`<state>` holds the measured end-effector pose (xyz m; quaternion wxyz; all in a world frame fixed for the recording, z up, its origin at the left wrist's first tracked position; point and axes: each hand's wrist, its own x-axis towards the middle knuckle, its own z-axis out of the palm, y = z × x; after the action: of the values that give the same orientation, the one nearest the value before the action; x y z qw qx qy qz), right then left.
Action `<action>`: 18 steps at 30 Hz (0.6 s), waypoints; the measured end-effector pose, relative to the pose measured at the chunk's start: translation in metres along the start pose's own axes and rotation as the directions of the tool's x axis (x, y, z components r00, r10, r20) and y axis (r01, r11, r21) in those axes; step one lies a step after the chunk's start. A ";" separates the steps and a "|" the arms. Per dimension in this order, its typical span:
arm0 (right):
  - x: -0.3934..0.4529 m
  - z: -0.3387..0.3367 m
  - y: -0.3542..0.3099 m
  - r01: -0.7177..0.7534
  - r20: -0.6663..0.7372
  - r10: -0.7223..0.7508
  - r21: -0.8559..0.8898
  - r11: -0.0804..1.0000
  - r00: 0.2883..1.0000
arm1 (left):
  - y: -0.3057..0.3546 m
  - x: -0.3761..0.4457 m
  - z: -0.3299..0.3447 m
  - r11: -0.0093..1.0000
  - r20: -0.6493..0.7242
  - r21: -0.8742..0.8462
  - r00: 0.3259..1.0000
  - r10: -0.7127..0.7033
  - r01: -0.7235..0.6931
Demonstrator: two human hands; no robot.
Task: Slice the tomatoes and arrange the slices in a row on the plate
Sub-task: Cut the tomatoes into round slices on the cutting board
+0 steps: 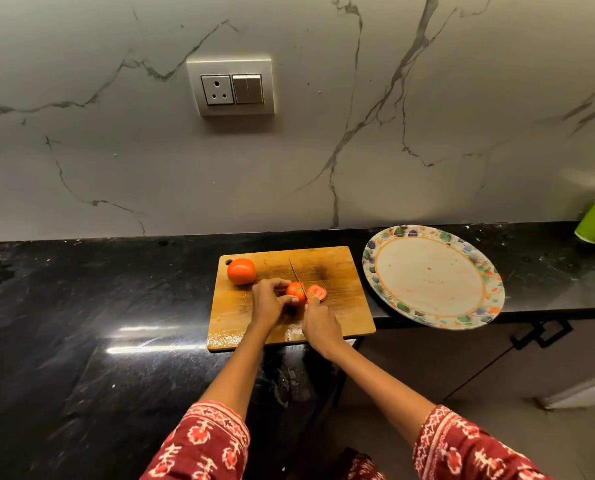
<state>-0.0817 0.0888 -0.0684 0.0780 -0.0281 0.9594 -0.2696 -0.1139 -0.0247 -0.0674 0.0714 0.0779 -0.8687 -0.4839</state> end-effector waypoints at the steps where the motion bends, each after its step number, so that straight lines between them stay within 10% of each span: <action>1: -0.003 0.002 0.003 0.000 0.002 0.000 -0.013 1.000 1.000 | -0.001 0.000 0.000 1.000 0.004 -0.004 1.000 -0.004 0.004; 18: 0.001 0.004 0.004 0.036 0.018 -0.034 -0.121 0.992 0.999 | -0.002 0.003 -0.003 1.000 0.019 0.012 1.000 -0.012 0.011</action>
<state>-0.0823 0.0902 -0.0737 0.0790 -0.0519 0.9727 -0.2119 -0.1156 -0.0292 -0.0674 0.0596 0.0787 -0.8718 -0.4799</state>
